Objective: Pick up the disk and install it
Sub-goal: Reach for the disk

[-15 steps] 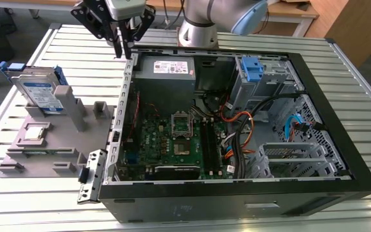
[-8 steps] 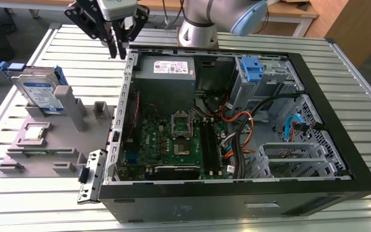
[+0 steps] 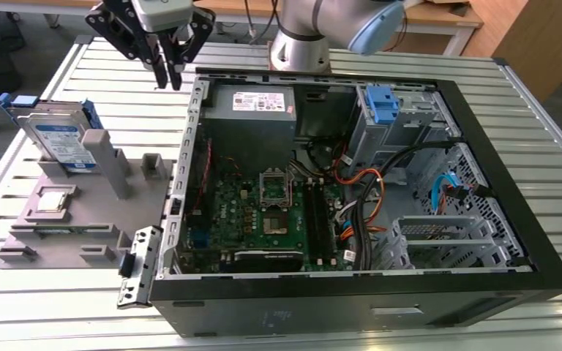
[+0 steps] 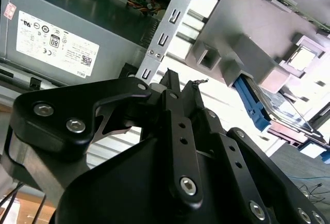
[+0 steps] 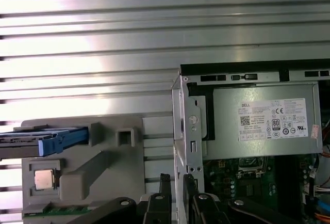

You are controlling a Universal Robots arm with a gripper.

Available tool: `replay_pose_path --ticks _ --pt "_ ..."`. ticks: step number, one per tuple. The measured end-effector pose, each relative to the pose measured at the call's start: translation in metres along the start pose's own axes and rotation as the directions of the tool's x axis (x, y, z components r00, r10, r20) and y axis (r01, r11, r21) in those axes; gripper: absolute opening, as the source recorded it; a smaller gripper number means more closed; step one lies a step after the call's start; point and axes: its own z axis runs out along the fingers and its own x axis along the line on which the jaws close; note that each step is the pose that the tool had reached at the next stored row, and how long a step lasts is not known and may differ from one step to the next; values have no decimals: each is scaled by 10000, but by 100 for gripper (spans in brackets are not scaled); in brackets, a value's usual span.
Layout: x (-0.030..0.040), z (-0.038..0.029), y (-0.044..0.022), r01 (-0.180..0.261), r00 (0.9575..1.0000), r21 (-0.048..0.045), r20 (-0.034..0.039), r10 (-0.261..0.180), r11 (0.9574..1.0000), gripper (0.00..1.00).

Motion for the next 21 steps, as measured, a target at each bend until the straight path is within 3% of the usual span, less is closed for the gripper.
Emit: replay_pose_path --ticks 6,21 --pt "107 4 -8 0 10000 0 0 0 10000 24" --pt "484 28 -38 0 10000 0 0 0 10000 24"
